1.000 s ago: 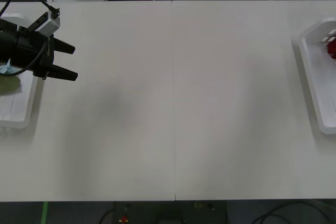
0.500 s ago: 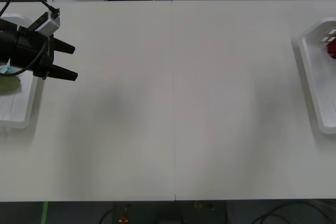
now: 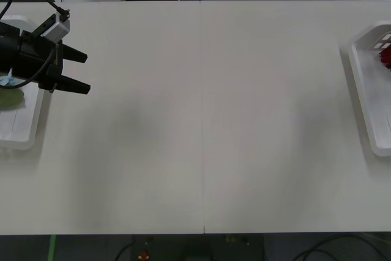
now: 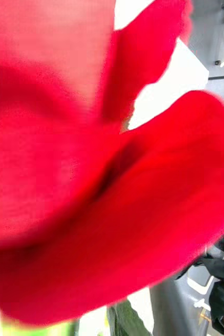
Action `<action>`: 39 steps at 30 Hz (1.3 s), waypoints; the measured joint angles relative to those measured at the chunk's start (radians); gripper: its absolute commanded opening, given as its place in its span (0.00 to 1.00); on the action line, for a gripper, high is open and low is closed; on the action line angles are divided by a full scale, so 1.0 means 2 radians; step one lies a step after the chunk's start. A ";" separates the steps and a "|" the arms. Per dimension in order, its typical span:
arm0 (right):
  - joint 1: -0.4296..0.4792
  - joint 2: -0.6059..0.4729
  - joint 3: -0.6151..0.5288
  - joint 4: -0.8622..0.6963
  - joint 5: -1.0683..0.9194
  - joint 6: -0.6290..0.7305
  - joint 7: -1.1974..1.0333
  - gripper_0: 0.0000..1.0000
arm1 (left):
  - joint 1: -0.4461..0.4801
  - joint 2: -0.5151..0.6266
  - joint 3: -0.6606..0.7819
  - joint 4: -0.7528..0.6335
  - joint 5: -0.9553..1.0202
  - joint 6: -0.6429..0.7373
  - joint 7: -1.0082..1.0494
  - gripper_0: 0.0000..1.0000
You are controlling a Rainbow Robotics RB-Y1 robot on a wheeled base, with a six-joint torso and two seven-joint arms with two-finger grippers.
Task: Put the red flowers into the right box and the blue flowers into the left box
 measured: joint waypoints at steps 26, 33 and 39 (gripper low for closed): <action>0.006 -0.149 -0.060 -0.203 -0.455 0.266 0.392 0.99 | 0.000 0.000 0.000 0.000 0.000 0.000 0.000 1.00; 0.094 -0.175 -0.096 -0.368 -0.594 0.298 0.475 0.99 | 0.000 0.000 0.000 0.001 0.000 0.000 0.000 1.00; 0.191 -0.182 -0.128 -0.483 -0.688 0.298 0.476 0.99 | 0.000 0.000 0.000 0.001 0.001 0.000 0.000 1.00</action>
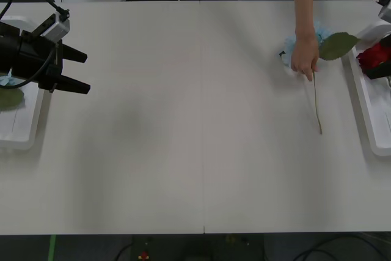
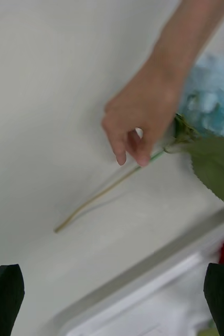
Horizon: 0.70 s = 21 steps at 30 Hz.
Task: Put the red flowers into the right box and the blue flowers into the left box
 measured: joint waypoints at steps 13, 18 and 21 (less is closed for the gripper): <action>0.202 -0.001 -0.115 -0.271 -0.033 -0.028 0.001 0.99 | 0.000 0.000 0.000 0.000 0.000 0.000 0.000 1.00; 0.220 -0.001 -0.124 -0.281 -0.033 -0.028 -0.016 0.99 | 0.000 0.000 0.000 0.000 0.000 0.000 0.000 1.00; 0.220 0.000 -0.124 -0.285 -0.025 -0.020 -0.109 0.99 | 0.000 0.000 0.000 0.000 0.000 0.000 0.000 1.00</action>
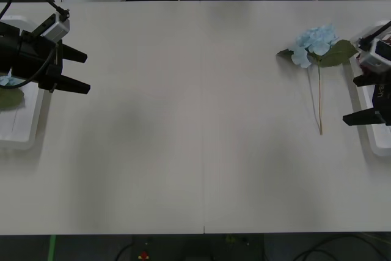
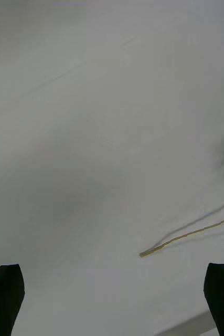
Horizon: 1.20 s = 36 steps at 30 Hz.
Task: Put the red flowers into the right box and the blue flowers into the left box
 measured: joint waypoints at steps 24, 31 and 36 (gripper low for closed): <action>-0.262 0.063 0.221 0.197 0.112 0.015 -0.426 0.99 | 0.000 0.000 0.000 0.000 0.000 0.000 0.000 1.00; -0.312 0.106 0.259 0.283 0.177 0.001 -0.426 0.99 | 0.000 0.000 0.000 0.000 0.000 0.000 0.000 1.00; -0.344 0.150 0.266 0.365 0.229 -0.004 -0.424 0.99 | 0.000 0.000 0.000 0.000 0.000 0.000 0.000 1.00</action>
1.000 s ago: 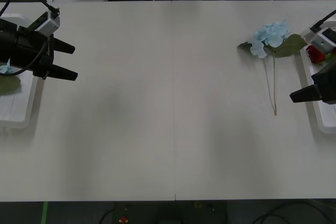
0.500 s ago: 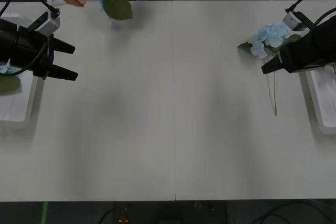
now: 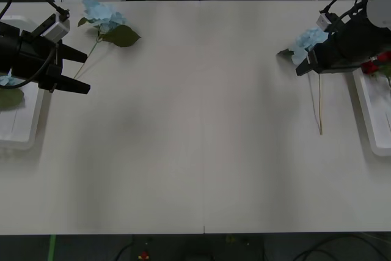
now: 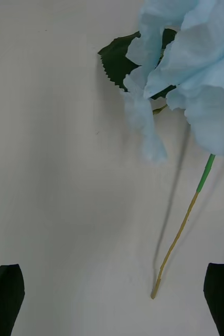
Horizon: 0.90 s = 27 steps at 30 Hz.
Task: Put the red flowers into the right box and the blue flowers into the left box
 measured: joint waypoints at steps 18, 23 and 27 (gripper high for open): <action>-0.079 0.104 0.000 0.247 0.091 -0.103 0.075 0.99 | 0.016 -0.001 0.021 0.007 -0.021 -0.059 0.000 1.00; -0.085 0.118 0.000 0.284 0.102 -0.129 0.076 0.99 | 0.016 -0.001 0.021 0.007 -0.058 -0.087 0.000 1.00; -0.087 0.126 0.000 0.305 0.109 -0.146 0.078 0.99 | 0.016 -0.001 0.022 0.007 -0.088 -0.110 0.000 1.00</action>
